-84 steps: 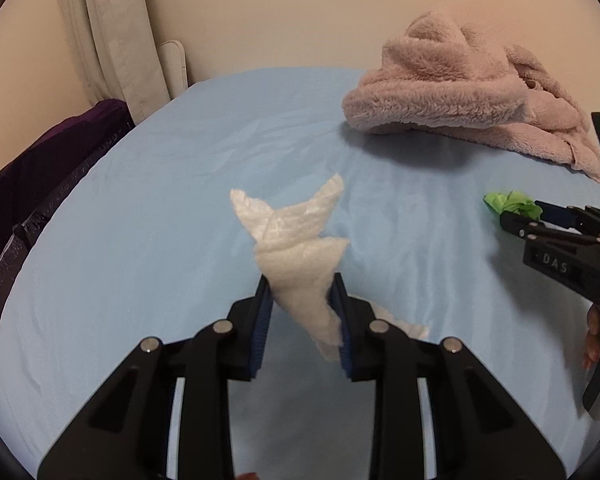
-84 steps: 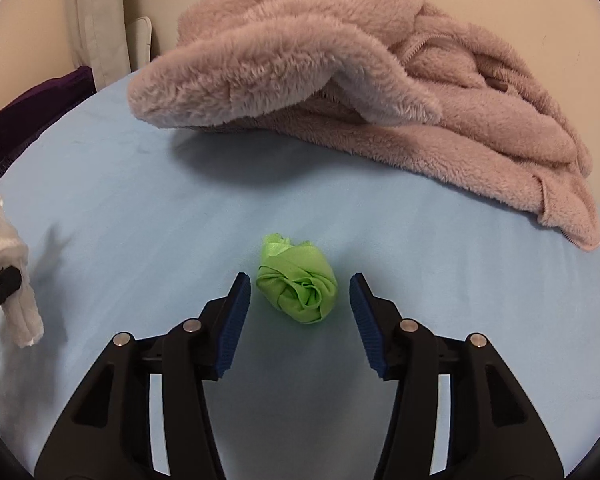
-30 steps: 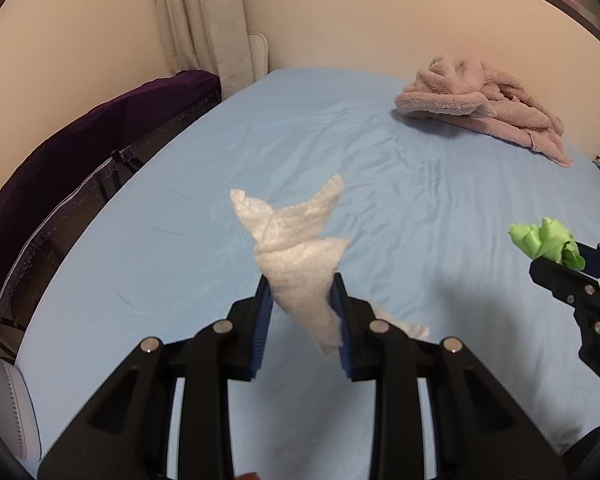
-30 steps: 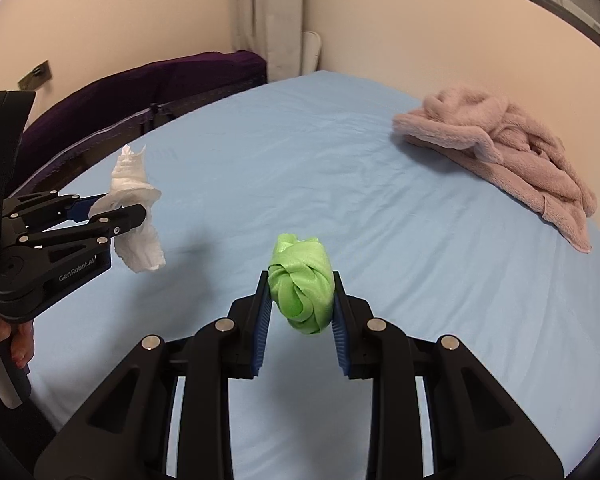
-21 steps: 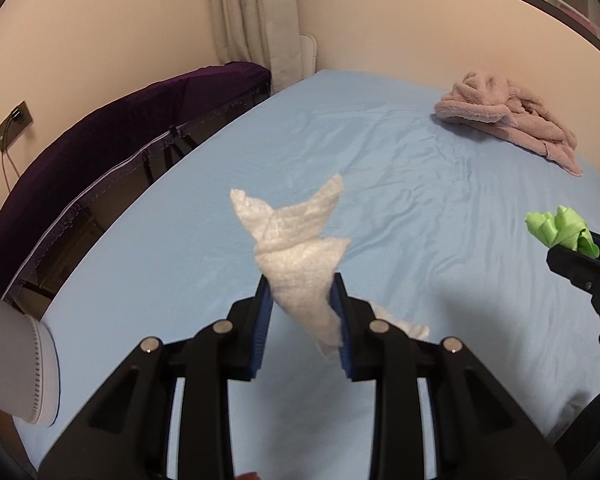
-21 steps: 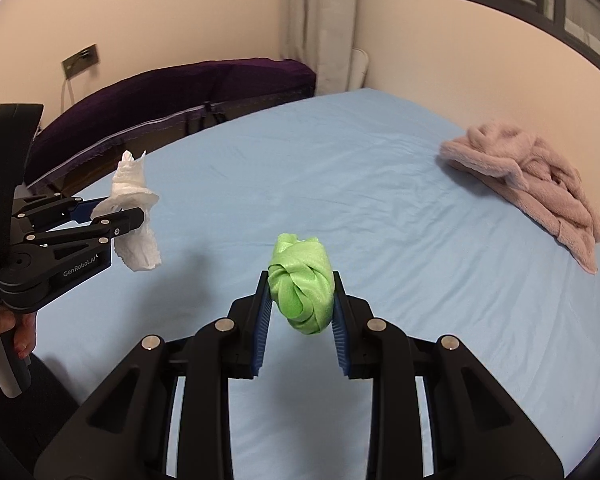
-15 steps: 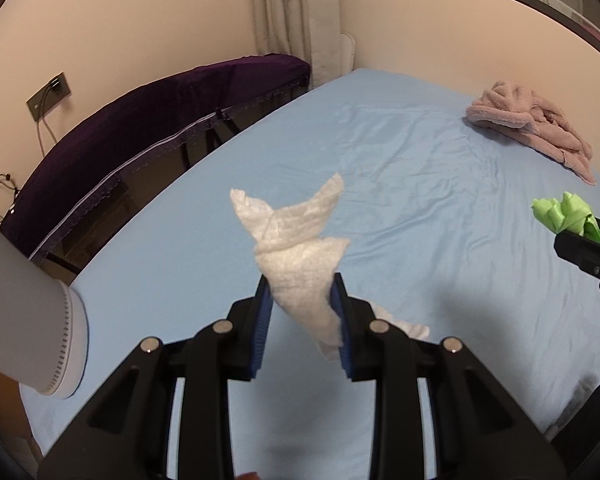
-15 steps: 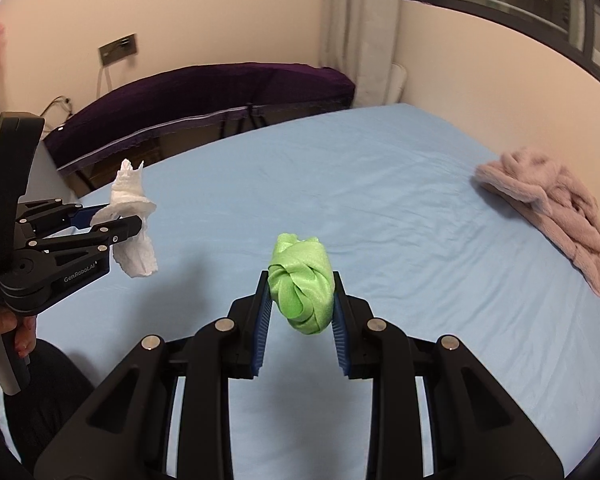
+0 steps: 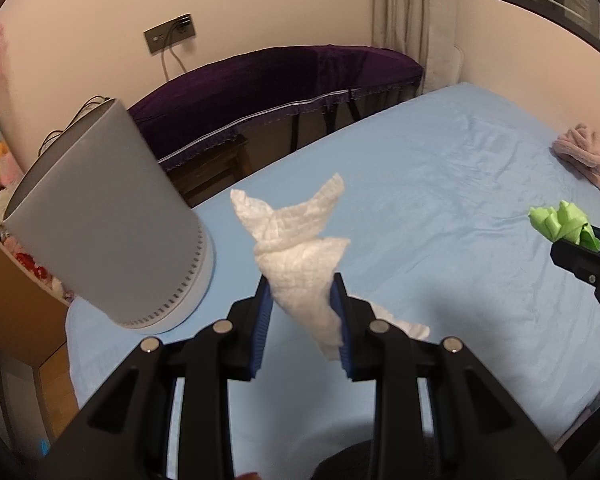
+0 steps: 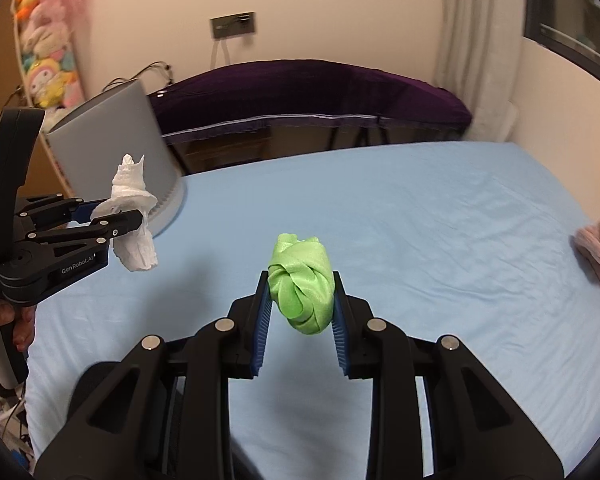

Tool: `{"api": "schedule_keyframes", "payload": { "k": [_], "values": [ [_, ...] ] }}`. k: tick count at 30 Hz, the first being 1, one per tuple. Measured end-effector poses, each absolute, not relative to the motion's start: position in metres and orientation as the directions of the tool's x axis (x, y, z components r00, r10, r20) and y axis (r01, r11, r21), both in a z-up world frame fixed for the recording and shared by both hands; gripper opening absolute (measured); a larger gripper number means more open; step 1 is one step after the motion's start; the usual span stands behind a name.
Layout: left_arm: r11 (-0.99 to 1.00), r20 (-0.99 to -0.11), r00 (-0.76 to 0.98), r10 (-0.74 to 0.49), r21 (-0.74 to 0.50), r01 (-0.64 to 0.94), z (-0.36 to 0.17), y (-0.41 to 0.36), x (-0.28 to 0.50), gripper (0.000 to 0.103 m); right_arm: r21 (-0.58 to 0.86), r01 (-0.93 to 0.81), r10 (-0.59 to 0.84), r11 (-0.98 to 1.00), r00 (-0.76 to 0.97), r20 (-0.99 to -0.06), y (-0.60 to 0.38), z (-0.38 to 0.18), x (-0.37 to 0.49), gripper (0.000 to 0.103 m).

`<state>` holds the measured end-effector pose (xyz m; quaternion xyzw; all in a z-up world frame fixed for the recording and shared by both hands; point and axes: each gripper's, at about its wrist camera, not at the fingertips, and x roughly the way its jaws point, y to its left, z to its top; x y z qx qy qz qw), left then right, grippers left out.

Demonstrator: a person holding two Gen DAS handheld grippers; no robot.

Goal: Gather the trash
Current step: 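Carry the white tissue and green cloth with both tools to the bin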

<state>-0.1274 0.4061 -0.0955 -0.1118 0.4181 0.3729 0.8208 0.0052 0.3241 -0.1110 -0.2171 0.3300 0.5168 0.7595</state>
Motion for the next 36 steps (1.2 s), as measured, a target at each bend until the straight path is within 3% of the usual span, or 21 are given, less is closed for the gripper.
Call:
{"api": "schedule_keyframes", "payload": {
  "k": [16, 22, 36],
  "values": [
    [0.469, -0.739, 0.221, 0.637, 0.143, -0.872, -0.004, 0.504, -0.267, 0.029, 0.011, -1.0, 0.697, 0.019, 0.005, -0.717, 0.472, -0.037, -0.102, 0.026],
    [0.46, -0.757, 0.255, 0.602, 0.067, -0.885, 0.038, 0.535, -0.28, 0.029, 0.011, -0.997, 0.702, -0.079, -0.063, -0.71, 0.53, 0.009, -0.133, 0.026],
    [0.422, -0.733, 0.249, 0.633, 0.057, -0.905, 0.093, 0.599, -0.283, 0.029, 0.016, -0.992, 0.696, -0.123, -0.098, -0.711, 0.632, 0.073, -0.162, 0.026]
  ]
}}
